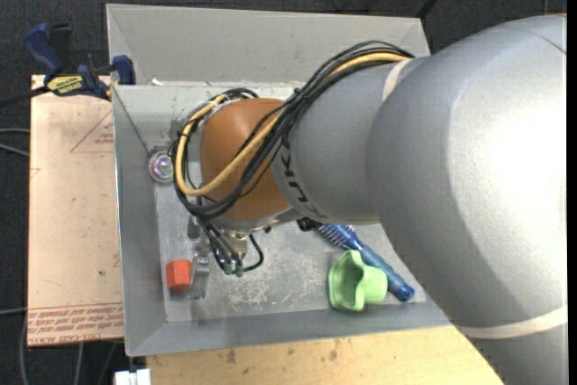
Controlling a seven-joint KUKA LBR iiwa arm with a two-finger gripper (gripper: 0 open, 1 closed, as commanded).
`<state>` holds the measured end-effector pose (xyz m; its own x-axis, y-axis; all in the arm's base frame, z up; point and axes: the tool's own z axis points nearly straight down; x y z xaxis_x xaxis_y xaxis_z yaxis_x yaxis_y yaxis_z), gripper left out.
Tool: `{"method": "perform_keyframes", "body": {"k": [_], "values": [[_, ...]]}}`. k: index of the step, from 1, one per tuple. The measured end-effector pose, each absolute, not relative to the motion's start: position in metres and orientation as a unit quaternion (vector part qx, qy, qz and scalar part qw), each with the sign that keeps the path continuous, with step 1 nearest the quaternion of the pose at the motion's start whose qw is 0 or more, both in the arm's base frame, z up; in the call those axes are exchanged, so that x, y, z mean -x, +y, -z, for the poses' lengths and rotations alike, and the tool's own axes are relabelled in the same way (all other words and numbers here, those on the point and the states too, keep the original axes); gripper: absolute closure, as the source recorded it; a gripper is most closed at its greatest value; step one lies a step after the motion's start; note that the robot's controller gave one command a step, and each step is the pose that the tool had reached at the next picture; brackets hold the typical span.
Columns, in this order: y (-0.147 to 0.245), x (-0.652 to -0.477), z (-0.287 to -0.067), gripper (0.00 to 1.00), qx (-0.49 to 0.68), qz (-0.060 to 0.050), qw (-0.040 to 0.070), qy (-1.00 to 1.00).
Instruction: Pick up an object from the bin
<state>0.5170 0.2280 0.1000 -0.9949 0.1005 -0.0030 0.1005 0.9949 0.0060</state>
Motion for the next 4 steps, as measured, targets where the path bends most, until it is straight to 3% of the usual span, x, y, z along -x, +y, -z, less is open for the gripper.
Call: {"method": "perform_keyframes", "body": {"k": [1, 2, 3, 4], "values": [[0.25, -0.492, -0.071, 0.0, 0.163, -0.001, 0.005, 0.987], [0.25, -0.494, -0.072, 0.0, 0.161, -0.002, 0.007, 0.987], [0.25, -0.493, -0.072, 1.0, 0.161, -0.002, 0.005, 0.987], [0.25, -0.494, -0.087, 1.0, 0.16, -0.001, 0.001, 0.987]]}}
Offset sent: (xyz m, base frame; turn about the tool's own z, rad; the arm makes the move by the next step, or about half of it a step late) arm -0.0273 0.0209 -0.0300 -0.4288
